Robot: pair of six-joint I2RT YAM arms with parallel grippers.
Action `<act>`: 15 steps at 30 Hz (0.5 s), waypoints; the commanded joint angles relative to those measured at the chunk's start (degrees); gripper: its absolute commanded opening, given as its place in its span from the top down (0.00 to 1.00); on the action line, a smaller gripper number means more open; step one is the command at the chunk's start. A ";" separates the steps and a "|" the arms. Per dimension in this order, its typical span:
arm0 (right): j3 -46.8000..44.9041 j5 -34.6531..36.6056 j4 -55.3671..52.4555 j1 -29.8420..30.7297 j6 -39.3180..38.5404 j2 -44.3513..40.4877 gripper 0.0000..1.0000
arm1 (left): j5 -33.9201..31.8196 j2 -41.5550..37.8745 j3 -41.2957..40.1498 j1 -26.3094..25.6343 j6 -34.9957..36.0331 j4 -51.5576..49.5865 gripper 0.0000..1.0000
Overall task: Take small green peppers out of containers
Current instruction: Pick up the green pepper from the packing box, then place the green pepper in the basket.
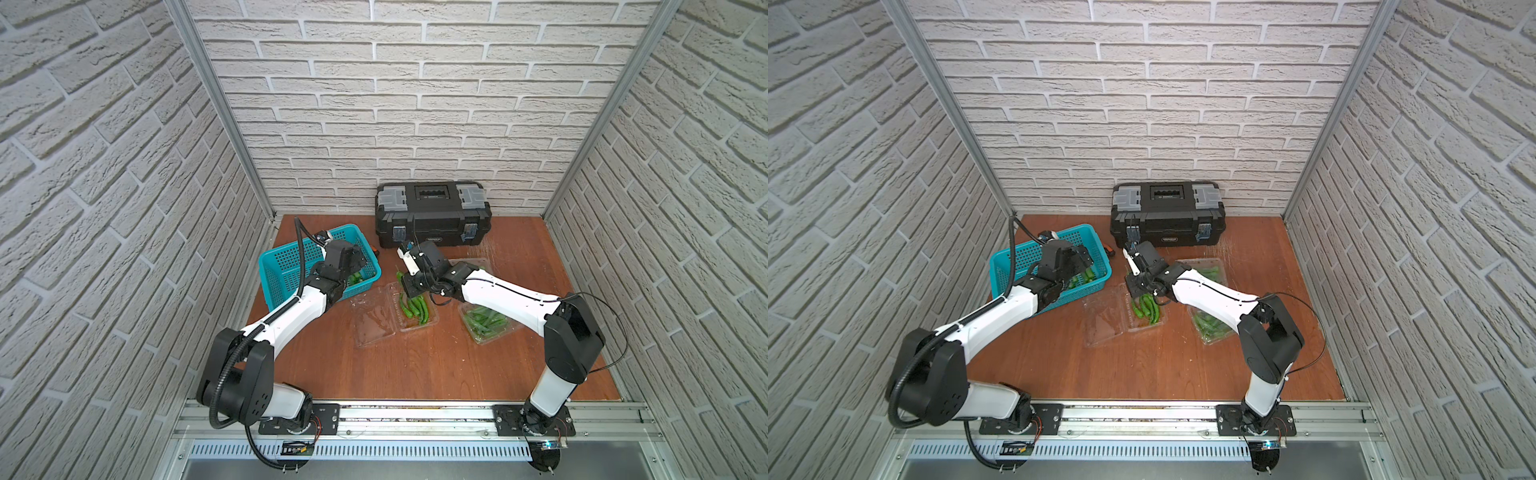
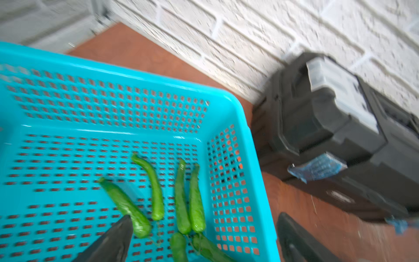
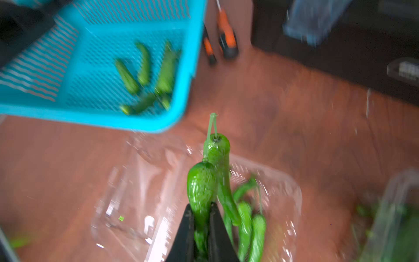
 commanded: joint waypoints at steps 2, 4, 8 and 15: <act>9.74 -11.42 7.69 0.55 1.48 6.98 0.95 | -9.95 -2.62 -1.19 0.58 -2.49 -4.32 0.02; 14.82 -14.90 9.58 0.55 3.65 10.95 0.95 | -10.16 -3.32 -1.35 0.52 -2.34 -4.82 0.02; 24.58 -18.21 10.97 0.69 8.67 19.29 0.77 | -8.57 -3.84 -1.05 0.39 -0.52 -4.61 0.02; 18.95 -14.75 12.80 -0.42 8.96 14.95 0.73 | -0.24 -2.80 1.16 -2.39 10.08 -1.35 0.02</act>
